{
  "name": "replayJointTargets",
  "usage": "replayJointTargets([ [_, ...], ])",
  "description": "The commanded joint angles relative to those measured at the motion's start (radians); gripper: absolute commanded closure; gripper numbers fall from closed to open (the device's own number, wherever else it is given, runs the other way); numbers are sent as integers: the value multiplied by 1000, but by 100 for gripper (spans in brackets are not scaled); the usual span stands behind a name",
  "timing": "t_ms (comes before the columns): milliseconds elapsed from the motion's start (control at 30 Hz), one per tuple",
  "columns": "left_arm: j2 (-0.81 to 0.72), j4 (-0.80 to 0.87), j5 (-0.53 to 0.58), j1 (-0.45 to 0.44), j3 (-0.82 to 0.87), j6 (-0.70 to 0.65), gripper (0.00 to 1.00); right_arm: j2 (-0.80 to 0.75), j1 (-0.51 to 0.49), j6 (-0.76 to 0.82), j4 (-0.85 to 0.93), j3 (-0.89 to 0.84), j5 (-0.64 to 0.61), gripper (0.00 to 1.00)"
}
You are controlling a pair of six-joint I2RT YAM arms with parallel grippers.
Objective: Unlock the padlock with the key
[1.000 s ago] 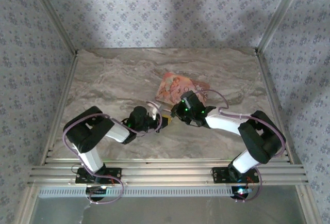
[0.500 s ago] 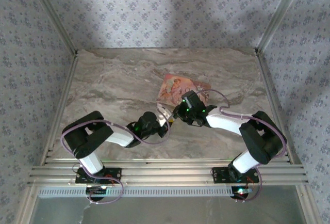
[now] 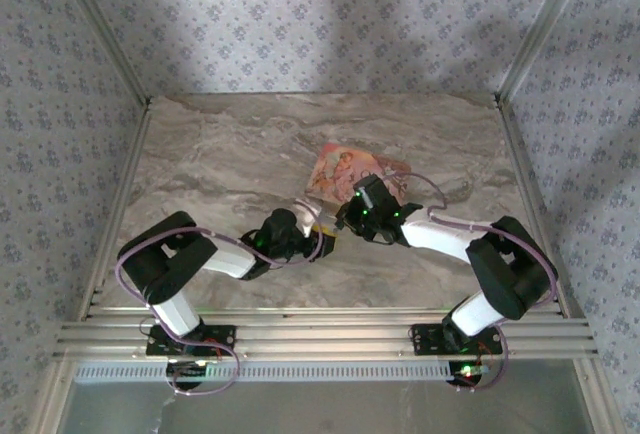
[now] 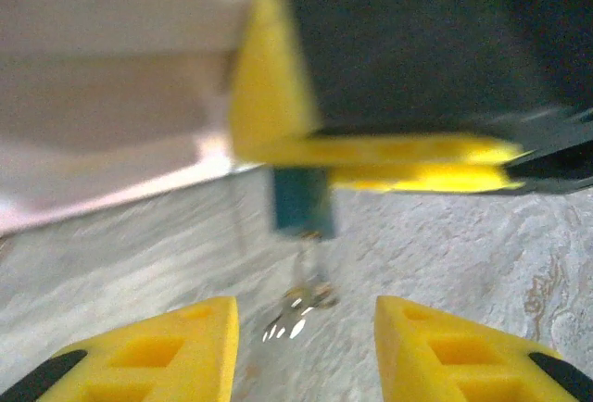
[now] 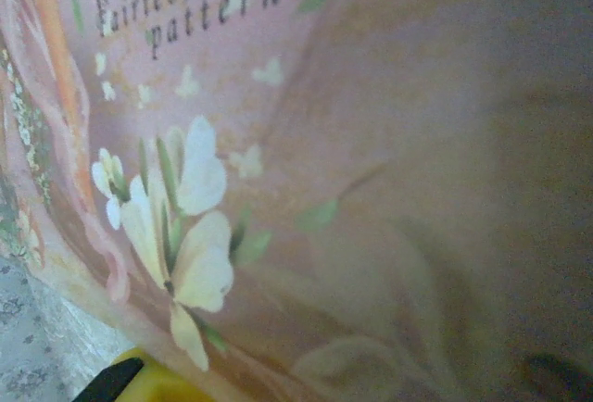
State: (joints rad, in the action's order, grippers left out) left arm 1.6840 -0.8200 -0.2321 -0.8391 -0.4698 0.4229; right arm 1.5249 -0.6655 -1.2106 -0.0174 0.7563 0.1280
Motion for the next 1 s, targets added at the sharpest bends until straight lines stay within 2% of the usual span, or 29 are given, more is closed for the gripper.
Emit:
replayJointTargets([
  [0, 33, -169, -120, 29, 38, 275, 55, -38, 10, -45, -9, 7, 39, 100],
  [133, 150, -404, -217, 43, 44, 456, 58, -37, 12, -40, -6, 15, 42, 100],
  [267, 247, -552, -236, 52, 36, 542, 66, -38, 14, -39, -3, 16, 44, 100],
  [533, 232, -583, -195, 70, 69, 536, 64, -51, 22, -39, 1, 5, 39, 100],
  [967, 219, -544, -256, 98, 6, 518, 62, -43, 22, -34, -1, 8, 45, 100],
])
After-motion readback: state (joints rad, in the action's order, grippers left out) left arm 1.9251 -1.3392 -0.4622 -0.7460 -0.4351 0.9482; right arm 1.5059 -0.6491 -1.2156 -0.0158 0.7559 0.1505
